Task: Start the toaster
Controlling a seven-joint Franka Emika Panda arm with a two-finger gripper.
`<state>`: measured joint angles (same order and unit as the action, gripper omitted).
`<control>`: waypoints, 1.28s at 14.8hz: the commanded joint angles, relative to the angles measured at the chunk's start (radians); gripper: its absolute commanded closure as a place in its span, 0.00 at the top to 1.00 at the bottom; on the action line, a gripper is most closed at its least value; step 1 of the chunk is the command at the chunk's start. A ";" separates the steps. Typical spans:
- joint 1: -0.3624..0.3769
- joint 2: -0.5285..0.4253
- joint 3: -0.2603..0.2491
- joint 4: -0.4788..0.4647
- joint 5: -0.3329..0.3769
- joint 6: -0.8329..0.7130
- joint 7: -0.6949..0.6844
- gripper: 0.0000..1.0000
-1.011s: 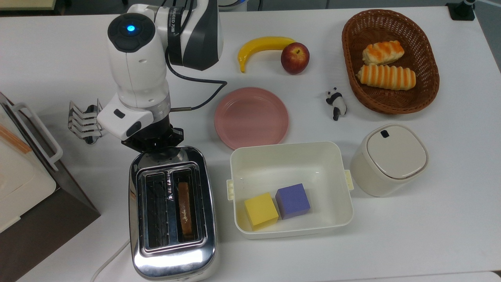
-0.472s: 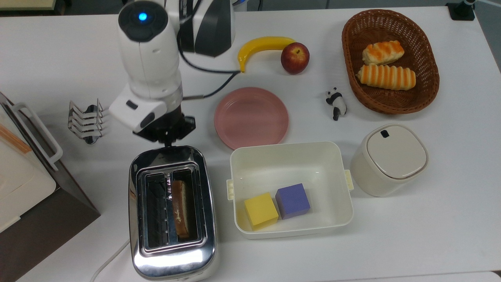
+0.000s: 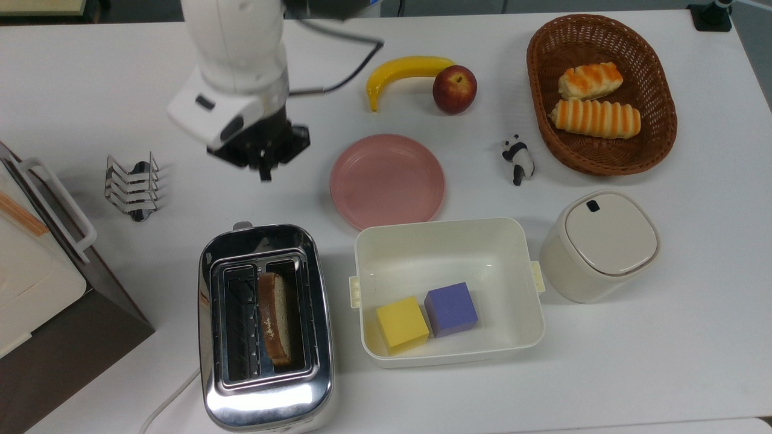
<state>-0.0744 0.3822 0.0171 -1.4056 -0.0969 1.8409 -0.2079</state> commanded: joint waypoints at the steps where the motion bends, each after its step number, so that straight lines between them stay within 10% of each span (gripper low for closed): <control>1: 0.045 -0.112 -0.005 -0.036 0.002 -0.127 0.086 0.00; 10: 0.059 -0.236 -0.005 -0.039 0.002 -0.264 0.148 0.09; 13: 0.058 -0.263 -0.005 -0.039 0.002 -0.295 0.136 0.44; 15: 0.059 -0.270 -0.008 -0.038 0.000 -0.302 0.139 1.00; 19: 0.058 -0.270 -0.008 -0.041 -0.007 -0.296 0.136 1.00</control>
<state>-0.0221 0.1421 0.0156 -1.4078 -0.0972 1.5471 -0.0806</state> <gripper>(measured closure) 0.189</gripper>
